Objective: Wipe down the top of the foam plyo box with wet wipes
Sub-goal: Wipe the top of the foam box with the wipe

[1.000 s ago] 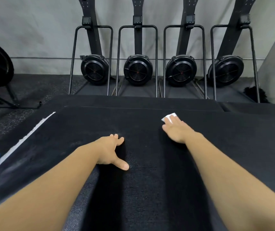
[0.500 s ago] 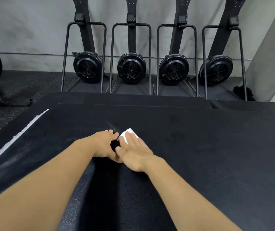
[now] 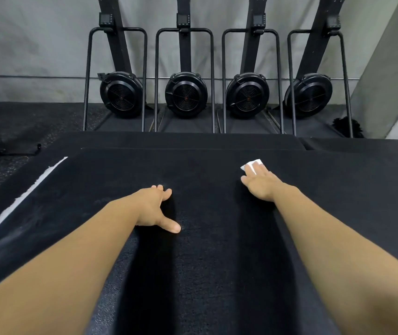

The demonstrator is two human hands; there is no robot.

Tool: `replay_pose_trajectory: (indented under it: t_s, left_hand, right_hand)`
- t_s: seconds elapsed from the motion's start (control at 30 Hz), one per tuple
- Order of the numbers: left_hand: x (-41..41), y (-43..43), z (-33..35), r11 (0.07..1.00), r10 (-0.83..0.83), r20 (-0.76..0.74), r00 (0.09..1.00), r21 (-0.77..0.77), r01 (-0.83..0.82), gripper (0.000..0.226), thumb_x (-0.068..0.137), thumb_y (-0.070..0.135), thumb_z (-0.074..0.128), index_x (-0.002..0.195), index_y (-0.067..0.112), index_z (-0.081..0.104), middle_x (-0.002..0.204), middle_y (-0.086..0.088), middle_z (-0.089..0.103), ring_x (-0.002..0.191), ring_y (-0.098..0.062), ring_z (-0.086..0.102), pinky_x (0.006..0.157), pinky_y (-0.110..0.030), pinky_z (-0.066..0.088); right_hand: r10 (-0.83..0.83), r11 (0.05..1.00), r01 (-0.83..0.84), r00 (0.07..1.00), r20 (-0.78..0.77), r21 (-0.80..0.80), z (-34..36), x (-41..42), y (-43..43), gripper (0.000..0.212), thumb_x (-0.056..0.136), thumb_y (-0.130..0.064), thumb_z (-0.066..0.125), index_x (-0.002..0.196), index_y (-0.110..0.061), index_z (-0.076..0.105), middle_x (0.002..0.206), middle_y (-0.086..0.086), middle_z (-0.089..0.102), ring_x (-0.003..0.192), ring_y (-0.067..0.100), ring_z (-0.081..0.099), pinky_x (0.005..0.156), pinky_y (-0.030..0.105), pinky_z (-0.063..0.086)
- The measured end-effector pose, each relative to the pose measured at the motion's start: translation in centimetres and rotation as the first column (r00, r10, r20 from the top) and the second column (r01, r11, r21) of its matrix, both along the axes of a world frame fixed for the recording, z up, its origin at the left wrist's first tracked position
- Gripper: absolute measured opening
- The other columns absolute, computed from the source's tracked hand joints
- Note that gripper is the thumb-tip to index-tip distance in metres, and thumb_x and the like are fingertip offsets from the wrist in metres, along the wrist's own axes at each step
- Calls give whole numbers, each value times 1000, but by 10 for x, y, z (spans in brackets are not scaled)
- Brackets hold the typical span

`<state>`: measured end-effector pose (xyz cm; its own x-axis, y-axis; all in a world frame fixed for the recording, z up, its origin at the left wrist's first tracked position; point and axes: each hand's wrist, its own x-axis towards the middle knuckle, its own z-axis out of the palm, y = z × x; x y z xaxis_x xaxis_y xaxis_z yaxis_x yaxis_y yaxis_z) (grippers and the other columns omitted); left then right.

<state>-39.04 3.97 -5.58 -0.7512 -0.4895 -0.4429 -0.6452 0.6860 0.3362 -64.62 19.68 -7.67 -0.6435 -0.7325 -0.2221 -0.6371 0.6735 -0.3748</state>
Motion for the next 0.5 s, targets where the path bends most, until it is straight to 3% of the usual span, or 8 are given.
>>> replay_pose_trajectory:
  t_s: [0.13, 0.3, 0.5]
  left_hand:
    - [0, 1, 2, 1000, 6, -2, 1000, 5, -6, 116, 70, 50, 81, 155, 25, 7, 162, 3, -3, 148, -14, -7, 121, -40, 9]
    - [3, 7, 4, 1000, 3, -1, 1000, -22, -3, 114, 73, 50, 79, 155, 25, 5, 162, 2, -5, 149, -15, -8, 121, -40, 10]
    - [7, 22, 7, 972, -42, 100, 994, -224, 64, 102, 83, 56, 65, 155, 18, 4, 162, -8, -7, 148, -23, -16, 119, -42, 18]
  right_hand:
    - [-59, 998, 58, 996, 65, 4, -1, 22, -9, 57, 99, -48, 28, 154, -30, 25, 161, -3, 11, 148, 24, 13, 120, 46, 16]
    - [151, 988, -151, 988, 19, -25, -6, 113, -12, 58, 99, -46, 25, 153, -23, 25, 158, 3, 16, 147, 23, 12, 121, 41, 15]
    - [378, 925, -379, 925, 44, 8, -3, 172, -8, 57, 106, -40, 14, 159, -21, 3, 166, -1, -13, 151, 13, -16, 123, 33, -5]
